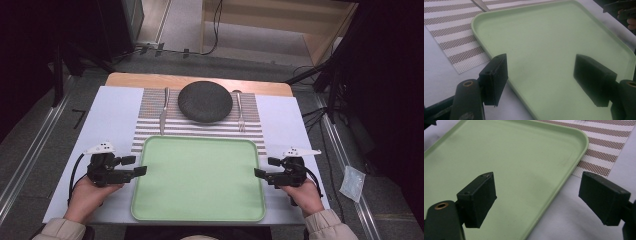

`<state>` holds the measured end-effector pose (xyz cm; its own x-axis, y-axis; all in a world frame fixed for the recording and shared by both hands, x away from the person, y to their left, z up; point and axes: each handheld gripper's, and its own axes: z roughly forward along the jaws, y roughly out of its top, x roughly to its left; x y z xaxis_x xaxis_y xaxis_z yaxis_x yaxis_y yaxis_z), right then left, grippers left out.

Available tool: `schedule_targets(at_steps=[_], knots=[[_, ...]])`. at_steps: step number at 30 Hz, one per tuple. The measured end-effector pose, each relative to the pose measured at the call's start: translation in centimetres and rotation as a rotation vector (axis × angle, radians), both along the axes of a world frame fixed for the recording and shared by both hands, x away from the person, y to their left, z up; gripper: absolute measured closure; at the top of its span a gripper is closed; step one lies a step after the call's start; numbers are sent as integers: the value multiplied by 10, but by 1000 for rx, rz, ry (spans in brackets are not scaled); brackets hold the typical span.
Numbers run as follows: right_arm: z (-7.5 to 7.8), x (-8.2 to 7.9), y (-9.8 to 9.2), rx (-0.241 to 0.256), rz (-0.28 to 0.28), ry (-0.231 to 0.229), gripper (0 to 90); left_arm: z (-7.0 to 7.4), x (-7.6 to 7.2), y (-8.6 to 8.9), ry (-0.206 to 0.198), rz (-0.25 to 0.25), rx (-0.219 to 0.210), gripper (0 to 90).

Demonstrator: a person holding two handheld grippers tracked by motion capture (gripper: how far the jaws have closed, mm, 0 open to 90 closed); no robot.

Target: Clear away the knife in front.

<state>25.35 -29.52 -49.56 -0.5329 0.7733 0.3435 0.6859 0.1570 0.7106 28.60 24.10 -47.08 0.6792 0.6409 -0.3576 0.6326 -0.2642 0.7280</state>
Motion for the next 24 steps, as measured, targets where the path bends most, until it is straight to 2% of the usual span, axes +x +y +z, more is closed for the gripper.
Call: schedule_targets(at_steps=[13, 15, 19, 24], knots=[[0, 1, 1, -2, 7, 13, 131, 1, 1, 0, 18, 12, -2, 285], [0, 0, 2, -15, 21, 25, 153, 1, 1, 0, 19, 13, -5, 285], [-1, 1, 2, -24, 30, 15, 154, 1, 1, -1, 20, 5, 2, 285], [-2, 1, 3, -20, 15, 27, 154, 1, 1, -1, 25, 0, 1, 285]])
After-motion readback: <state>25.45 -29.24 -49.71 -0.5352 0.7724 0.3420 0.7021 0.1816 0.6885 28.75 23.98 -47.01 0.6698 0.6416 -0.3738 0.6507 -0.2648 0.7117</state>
